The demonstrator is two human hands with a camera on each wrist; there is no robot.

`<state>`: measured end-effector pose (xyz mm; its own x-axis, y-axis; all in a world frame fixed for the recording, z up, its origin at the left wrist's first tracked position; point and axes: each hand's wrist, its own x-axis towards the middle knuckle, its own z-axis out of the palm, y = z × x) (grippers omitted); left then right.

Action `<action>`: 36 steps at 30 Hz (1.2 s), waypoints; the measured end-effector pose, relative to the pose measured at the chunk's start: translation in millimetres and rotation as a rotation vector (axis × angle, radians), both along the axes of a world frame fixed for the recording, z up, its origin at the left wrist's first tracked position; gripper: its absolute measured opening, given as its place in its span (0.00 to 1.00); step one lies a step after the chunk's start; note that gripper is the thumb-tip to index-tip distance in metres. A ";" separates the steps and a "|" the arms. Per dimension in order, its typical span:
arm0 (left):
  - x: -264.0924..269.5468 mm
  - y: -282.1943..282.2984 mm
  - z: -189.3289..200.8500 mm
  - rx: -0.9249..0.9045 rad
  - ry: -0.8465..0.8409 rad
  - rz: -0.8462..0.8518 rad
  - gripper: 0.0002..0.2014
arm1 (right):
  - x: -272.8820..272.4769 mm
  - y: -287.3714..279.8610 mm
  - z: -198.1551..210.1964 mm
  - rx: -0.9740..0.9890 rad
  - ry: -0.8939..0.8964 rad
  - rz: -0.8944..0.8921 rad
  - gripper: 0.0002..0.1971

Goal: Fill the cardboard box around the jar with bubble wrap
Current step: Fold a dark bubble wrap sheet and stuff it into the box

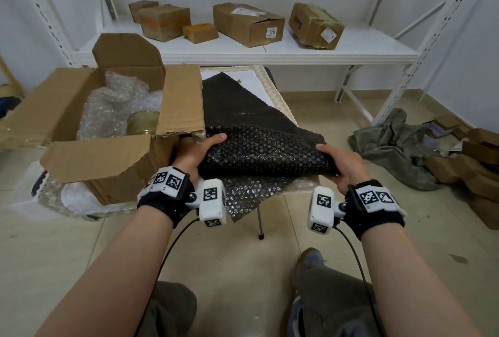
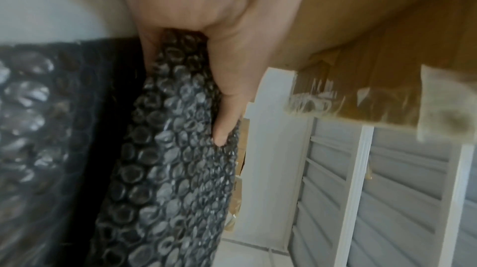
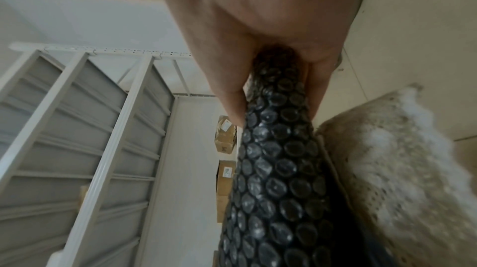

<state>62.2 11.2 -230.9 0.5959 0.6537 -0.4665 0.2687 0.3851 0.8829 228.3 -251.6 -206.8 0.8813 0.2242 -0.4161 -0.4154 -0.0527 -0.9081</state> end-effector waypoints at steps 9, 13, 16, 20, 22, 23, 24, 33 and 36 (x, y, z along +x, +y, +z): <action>-3.2 -28.8 36.2 -0.138 -0.211 -0.086 0.28 | -3.3 -5.9 13.2 0.605 0.050 -0.137 0.28; 6.4 -52.3 35.4 -0.015 -0.454 0.068 0.33 | -20.6 9.4 18.9 0.888 0.178 -0.045 0.25; 11.0 -70.6 29.6 -0.020 -0.464 -0.060 0.39 | -33.6 26.4 17.6 0.750 0.137 0.137 0.21; 11.0 -77.8 30.8 0.014 -0.357 -0.209 0.29 | -30.4 29.7 10.2 0.641 0.092 0.158 0.35; 8.7 -71.3 33.0 -0.016 -0.387 -0.235 0.26 | -21.5 24.9 6.2 0.612 0.070 0.144 0.37; 7.9 -67.6 34.9 -0.045 -0.412 -0.218 0.25 | -18.5 22.4 5.8 0.609 0.061 0.149 0.37; 7.1 -63.5 36.6 -0.047 -0.410 -0.199 0.23 | -17.5 20.1 7.0 0.597 0.054 0.158 0.36; 6.4 -71.2 27.6 0.144 -0.254 -0.403 0.19 | -32.3 19.7 17.4 0.362 -0.064 0.401 0.24; 7.6 -72.9 26.7 0.235 -0.281 -0.344 0.17 | -33.5 24.1 16.7 0.325 -0.030 0.387 0.26</action>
<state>69.8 -61.8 -204.2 0.8768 0.4655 -0.1208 0.0847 0.0979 0.9916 194.7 -227.5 -190.1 0.7185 0.6502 -0.2467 -0.3950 0.0896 -0.9143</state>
